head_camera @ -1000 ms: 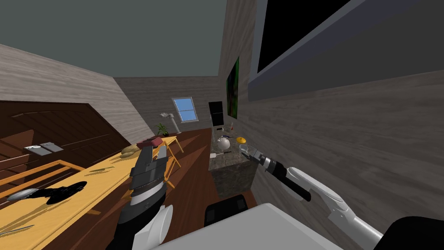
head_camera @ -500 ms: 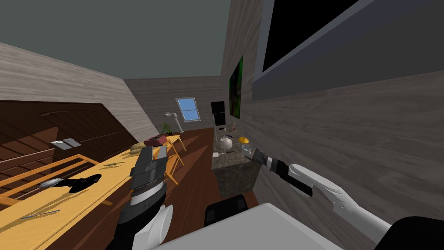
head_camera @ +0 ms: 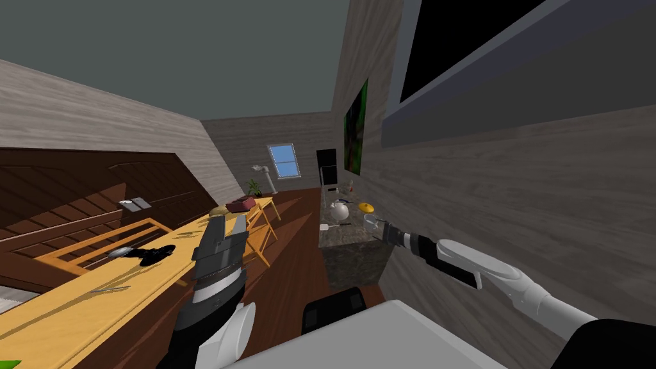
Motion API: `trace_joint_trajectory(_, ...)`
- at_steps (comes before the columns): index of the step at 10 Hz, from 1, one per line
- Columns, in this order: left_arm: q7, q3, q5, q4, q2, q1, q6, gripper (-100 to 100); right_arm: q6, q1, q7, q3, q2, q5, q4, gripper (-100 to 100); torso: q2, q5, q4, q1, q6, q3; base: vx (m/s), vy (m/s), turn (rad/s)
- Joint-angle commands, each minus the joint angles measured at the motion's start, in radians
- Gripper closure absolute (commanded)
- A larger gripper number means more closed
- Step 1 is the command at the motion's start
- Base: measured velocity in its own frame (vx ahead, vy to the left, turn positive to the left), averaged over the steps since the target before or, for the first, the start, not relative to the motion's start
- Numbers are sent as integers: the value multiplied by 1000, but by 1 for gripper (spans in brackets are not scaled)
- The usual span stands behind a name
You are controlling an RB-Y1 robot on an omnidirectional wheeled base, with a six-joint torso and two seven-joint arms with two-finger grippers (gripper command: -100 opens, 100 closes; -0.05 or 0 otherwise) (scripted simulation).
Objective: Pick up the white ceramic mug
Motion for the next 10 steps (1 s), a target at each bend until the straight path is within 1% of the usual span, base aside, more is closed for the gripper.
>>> trace_joint_trajectory(1, 0, 0, 0, 0, 0, 0, 0, 0, -2, -8, 21, 8, -31, 19, 30, -100, 0, 0, 0, 0, 0, 0, 0, 37, 47)
trace_joint_trajectory(3, 0, 0, 0, 0, 0, 0, 0, 0, -9, -2, 64, 7, -96, 63, 87, -100, 0, 0, 0, -1, 0, 0, 5, 48, 125)
trace_joint_trajectory(4, 0, 0, 0, 0, 0, 0, 0, 0, -9, -2, 64, 7, -100, 63, 87, -100, 0, 0, 0, 0, 0, 0, 6, 37, 46)
trace_joint_trajectory(7, 0, 0, 0, 0, 0, 0, 0, 0, -22, 6, 119, 8, -187, 114, 162, -100, -1, 0, 0, -1, 0, 0, 8, 42, 117)
trace_joint_trajectory(10, 0, 0, 0, 0, 0, 0, 0, 0, -34, 14, 162, 10, -251, 150, 222, -100, 0, 0, 0, 0, 0, 0, 10, 46, 116)
